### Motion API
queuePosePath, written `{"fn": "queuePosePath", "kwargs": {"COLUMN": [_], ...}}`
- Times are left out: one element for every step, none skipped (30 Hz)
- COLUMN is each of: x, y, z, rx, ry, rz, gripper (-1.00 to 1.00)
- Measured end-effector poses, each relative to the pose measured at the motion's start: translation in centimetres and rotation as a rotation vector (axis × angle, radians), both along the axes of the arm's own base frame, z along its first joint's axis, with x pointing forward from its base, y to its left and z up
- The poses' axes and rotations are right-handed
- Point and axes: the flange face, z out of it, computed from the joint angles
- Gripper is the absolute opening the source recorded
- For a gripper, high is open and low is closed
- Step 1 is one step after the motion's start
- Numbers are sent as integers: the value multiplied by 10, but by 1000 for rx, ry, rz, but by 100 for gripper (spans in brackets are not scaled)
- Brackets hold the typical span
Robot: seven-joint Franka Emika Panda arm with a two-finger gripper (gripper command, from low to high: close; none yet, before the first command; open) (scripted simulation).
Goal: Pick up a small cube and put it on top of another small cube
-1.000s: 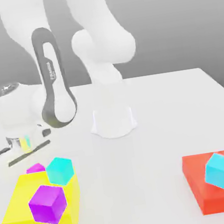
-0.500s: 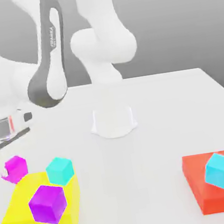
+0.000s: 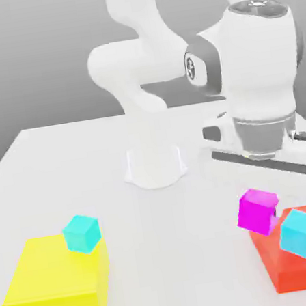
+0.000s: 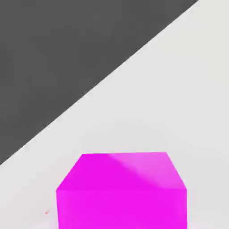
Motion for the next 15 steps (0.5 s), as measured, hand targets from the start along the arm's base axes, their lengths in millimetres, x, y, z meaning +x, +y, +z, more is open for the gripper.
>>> {"fn": "queuePosePath", "kwargs": {"x": [-15, -27, -36, -20, -9, -7, -7, -7, -7, -7, -7, -7, -7, -7, -6], "y": [22, 39, 51, 29, 12, 7, 6, 6, 6, 6, 6, 6, 6, 6, 5], "z": [-1, -7, -16, -27, -39, -51, -58, -58, -58, -58, -58, -58, -62, -58, -49], "rx": [-7, -12, -15, -16, -16, -16, -15, -15, -15, -15, -15, -15, -16, -17, -18], "ry": [3, 4, 3, 4, 5, 6, 6, 6, 6, 6, 6, 6, 7, 7, 6], "rz": [75, 130, 165, 112, 69, 59, 58, 58, 58, 58, 58, 58, 57, 56, 55], "gripper": [-100, -100, -100, -100, -100, -100, 100, 100, 100, 100, 100, 100, 100, 100, 100]}}
